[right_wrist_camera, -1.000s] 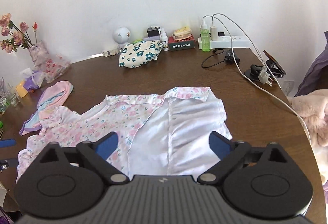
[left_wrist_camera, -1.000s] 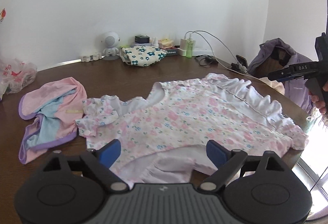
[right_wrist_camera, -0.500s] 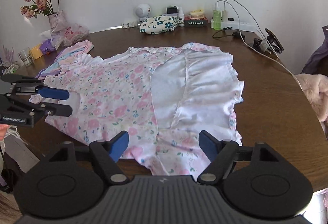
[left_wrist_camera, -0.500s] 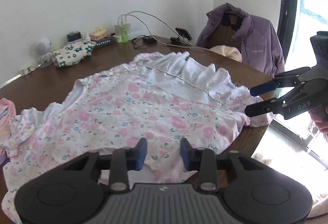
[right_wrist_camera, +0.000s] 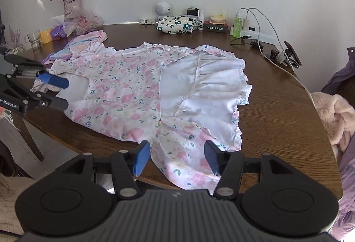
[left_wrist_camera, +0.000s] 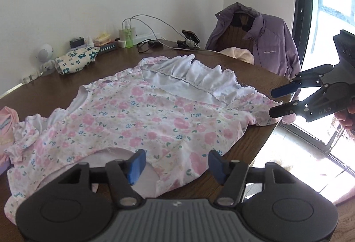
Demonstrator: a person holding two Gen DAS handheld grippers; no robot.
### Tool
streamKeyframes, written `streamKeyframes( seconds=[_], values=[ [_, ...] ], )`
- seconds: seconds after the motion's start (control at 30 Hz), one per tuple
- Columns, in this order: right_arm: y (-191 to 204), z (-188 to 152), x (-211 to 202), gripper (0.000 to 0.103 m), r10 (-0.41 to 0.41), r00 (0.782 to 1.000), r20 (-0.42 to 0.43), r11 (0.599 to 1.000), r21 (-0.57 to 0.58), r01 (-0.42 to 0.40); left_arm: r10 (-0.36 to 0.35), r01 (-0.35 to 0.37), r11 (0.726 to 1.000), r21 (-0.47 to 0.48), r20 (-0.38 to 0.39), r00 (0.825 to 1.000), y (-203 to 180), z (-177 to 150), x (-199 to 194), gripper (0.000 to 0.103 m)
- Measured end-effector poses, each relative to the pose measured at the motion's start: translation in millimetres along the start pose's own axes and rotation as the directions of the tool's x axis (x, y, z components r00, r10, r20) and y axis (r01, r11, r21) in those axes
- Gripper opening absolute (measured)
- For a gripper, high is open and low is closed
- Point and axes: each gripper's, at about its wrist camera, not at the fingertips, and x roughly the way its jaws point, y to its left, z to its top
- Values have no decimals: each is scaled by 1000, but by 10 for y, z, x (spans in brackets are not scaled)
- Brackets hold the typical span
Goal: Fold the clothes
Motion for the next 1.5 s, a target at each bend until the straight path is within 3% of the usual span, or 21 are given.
streamKeyframes(
  seconds=[0.13, 0.23, 0.43, 0.47, 0.53, 0.57, 0.6, 0.7, 0.9, 1.0, 1.1, 1.17, 1.2, 1.23, 1.3, 1.4, 1.5],
  values=[
    [100, -70, 30, 64, -42, 998, -41, 996, -81, 39, 38, -33, 990, 137, -36, 999, -132, -88, -9, 74],
    [147, -104, 50, 63, -71, 996, -49, 989, -130, 64, 93, -76, 965, 251, -55, 994, -203, -156, 62, 72],
    [111, -103, 139, 49, -84, 993, -79, 978, -198, 67, 125, -84, 923, 375, -86, 988, -221, -138, 219, 49],
    [100, -92, 153, 46, -83, 993, -85, 977, -205, 64, 127, -81, 914, 397, -90, 988, -228, -136, 242, 43],
    [78, -65, 176, 26, -82, 992, -95, 975, -216, 59, 114, -50, 910, 412, -132, 985, -226, -127, 294, 24],
    [70, -57, 187, 12, -79, 992, -102, 974, -221, 55, 104, -39, 914, 405, -141, 984, -216, -120, 298, 7],
    [67, -51, 193, 6, -74, 991, -109, 973, -226, 48, 93, -29, 919, 394, -145, 985, -203, -112, 295, 4],
    [89, -13, 168, 2, -75, 992, -101, 966, -254, 47, 85, -33, 926, 377, -124, 989, -167, -79, 243, 2],
    [112, 322, 41, 1, -119, 993, -21, 924, -368, 103, 88, -67, 944, 323, -52, 995, 46, 229, 124, 1],
    [109, 634, 154, 2, -161, 987, 14, 858, -492, 147, 134, -113, 935, 337, -40, 990, 215, 481, 267, 1],
    [119, 940, 487, 2, -210, 977, 23, 767, -616, 180, 162, -134, 937, 323, -60, 985, 412, 688, 556, 2],
    [97, 1089, 792, 2, -228, 974, -12, 736, -657, 164, 174, -142, 951, 275, -97, 980, 547, 726, 776, 5],
    [60, 1137, 941, 3, -232, 972, -35, 733, -663, 150, 180, -146, 957, 250, -117, 977, 617, 739, 886, 11],
    [13, 1161, 1039, 5, -234, 971, -45, 747, -648, 150, 185, -151, 963, 224, -136, 973, 687, 752, 997, 14],
    [-84, 1195, 1195, 24, -239, 970, -52, 783, -602, 161, 206, -179, 966, 187, -134, 969, 765, 710, 1024, 42],
    [-241, 1229, 1197, 32, -224, 974, -17, 855, -484, 188, 237, -225, 965, 134, -87, 968, 830, 649, 887, 44],
    [-322, 1252, 902, 32, -117, 991, 65, 942, -308, 132, 173, -173, 983, 60, -7, 985, 808, 666, 661, 44]
  ],
)
